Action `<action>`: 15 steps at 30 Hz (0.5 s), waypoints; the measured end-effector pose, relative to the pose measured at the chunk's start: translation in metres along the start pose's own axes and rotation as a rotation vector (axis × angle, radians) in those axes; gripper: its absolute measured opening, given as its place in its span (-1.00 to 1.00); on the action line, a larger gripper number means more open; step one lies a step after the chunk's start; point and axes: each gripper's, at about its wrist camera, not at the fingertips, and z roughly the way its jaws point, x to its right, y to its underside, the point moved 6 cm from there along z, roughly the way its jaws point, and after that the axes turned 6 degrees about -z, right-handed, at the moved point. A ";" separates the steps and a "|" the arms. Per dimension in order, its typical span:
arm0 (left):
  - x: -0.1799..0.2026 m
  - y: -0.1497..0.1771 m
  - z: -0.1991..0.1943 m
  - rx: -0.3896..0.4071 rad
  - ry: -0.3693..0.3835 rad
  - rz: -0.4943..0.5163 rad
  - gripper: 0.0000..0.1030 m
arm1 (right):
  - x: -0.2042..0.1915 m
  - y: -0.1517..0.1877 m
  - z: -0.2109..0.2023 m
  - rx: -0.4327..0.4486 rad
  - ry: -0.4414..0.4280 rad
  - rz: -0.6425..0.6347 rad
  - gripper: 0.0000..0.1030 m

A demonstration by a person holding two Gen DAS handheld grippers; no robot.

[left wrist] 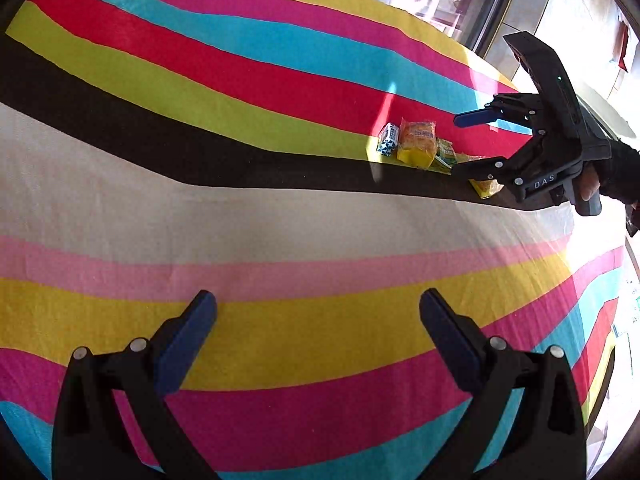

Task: Organize snacks
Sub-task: 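Move both tools back over the table toward the remaining packets, then grasp the green Peas Garlic packet with the right tool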

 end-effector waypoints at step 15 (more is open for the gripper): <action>-0.004 0.004 -0.003 0.000 0.005 -0.003 0.96 | 0.026 0.017 0.035 -0.044 -0.181 -0.060 0.69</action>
